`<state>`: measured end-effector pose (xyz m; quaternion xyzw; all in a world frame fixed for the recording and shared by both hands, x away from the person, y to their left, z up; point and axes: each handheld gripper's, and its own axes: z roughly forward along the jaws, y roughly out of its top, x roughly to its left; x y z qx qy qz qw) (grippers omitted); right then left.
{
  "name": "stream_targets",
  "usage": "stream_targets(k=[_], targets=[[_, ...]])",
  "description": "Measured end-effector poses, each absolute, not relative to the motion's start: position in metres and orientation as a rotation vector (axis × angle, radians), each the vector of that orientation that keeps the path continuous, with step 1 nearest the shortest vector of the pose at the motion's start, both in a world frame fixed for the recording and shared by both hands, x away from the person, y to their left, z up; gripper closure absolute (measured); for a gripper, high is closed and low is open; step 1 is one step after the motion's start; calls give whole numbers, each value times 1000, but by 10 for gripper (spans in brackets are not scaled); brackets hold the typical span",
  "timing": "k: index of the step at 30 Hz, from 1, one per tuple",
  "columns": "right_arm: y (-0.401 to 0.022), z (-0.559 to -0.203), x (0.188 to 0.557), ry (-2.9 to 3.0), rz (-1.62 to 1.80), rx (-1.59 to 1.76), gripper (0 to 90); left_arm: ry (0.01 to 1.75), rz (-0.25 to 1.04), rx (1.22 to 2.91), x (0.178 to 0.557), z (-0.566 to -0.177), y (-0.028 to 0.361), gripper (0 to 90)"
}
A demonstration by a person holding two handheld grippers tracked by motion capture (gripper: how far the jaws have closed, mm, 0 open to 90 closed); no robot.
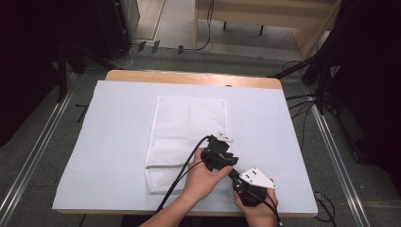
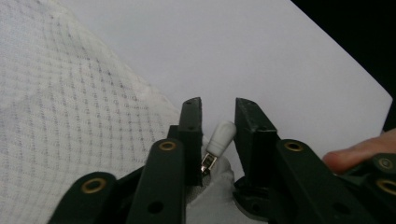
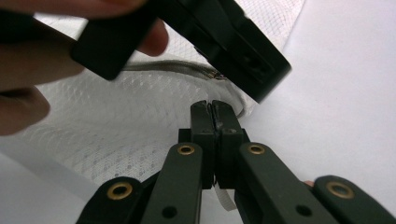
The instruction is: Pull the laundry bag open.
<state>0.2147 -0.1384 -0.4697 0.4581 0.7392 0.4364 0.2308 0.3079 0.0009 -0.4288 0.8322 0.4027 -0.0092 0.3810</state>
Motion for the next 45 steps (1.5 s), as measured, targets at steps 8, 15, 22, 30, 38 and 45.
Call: stream_targets(k=[8,15,22,30,38,45], targets=[[-140,-470,216,2031,1207,1251,900,1031,-33,2062,305,-419,20,817],[-140,-470,217,2029,1197,1260,900,1044,-84,2030,302,-421,34,826],[-140,-470,217,2026,1196,1267,900,1056,-142,2006,303,-426,42,837],[-141,-470,217,2024,1185,1243,900,1050,-232,1967,305,-434,51,880],[-141,-467,215,2000,1185,1238,900,1053,-222,1963,304,-437,58,883],[-138,-459,210,1955,1184,1199,900,1030,-151,1967,298,-435,61,884]])
